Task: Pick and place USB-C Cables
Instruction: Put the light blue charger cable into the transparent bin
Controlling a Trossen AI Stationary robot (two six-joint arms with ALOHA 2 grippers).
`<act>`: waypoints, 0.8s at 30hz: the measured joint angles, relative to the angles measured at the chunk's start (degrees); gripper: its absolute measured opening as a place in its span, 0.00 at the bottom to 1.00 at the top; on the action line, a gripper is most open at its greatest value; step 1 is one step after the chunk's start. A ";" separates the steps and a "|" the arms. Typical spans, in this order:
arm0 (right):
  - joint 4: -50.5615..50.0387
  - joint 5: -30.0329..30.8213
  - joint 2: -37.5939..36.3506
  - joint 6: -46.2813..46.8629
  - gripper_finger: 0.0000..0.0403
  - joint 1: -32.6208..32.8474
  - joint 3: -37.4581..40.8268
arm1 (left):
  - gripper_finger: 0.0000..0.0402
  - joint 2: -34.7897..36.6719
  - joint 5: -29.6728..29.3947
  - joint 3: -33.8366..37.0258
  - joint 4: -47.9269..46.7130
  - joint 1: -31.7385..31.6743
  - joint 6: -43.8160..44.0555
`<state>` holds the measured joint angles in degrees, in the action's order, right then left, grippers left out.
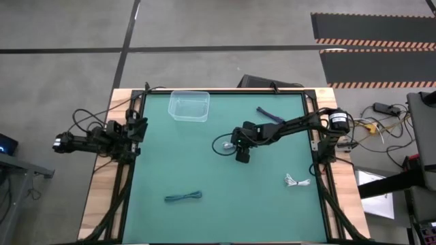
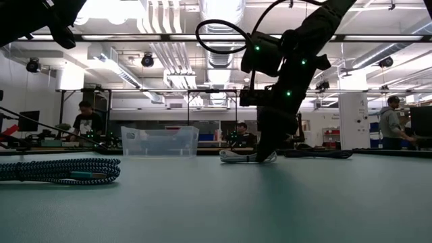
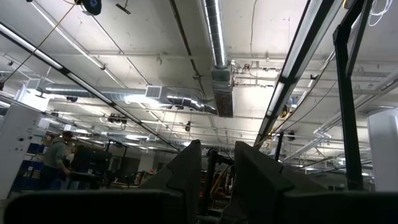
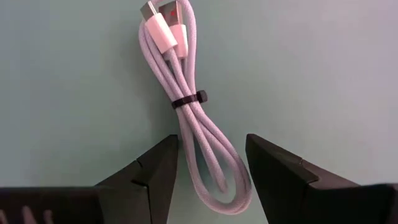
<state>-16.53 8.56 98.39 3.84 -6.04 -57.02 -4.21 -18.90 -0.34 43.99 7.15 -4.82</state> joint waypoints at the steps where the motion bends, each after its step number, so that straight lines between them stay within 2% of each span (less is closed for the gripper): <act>1: 0.40 0.06 0.00 0.08 0.45 0.00 0.26 | 0.20 0.00 0.00 0.00 0.02 0.00 0.00; 16: 3.96 0.35 -0.13 0.21 0.45 0.00 2.59 | 0.20 0.00 0.00 0.00 0.02 0.00 0.00; 24: 4.19 0.00 -0.13 0.22 0.38 0.02 2.85 | 0.20 0.00 0.00 0.00 0.02 0.00 0.02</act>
<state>-12.34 8.55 98.26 4.05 -6.02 -54.17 -4.21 -18.90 -0.34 44.01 7.16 -4.80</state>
